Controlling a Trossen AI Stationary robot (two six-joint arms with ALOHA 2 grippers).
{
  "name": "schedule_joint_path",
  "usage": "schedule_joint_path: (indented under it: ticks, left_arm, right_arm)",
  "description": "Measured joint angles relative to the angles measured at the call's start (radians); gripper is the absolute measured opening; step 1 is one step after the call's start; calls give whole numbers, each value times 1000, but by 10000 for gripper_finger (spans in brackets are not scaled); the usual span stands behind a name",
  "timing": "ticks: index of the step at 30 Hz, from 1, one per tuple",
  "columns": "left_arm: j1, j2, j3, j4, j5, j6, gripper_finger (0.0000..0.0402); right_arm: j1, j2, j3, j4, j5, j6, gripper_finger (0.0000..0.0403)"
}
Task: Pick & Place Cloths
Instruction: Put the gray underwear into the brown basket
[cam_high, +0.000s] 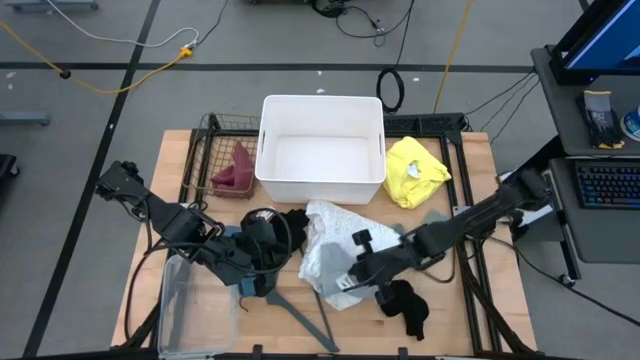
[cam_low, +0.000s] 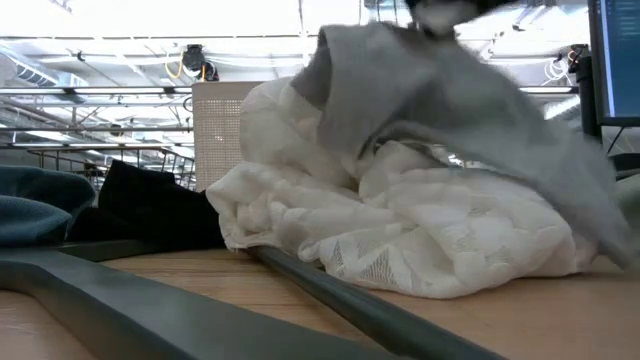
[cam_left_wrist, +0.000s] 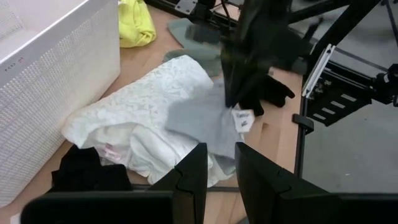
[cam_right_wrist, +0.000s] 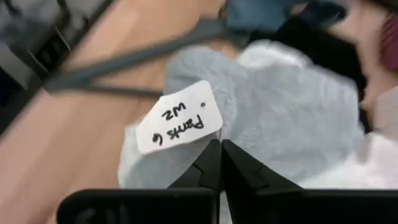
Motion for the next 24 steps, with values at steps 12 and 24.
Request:
schedule_joint_path:
  ticks: [12, 24]
  left_arm:
    - [12, 0, 0, 221, 0, 240, 85]
    - [55, 0, 0, 485, 0, 486, 86]
  right_arm:
    - [-1, -249, 0, 176, 7, 52, 0]
    - [-21, -327, 0, 473, 0, 27, 0]
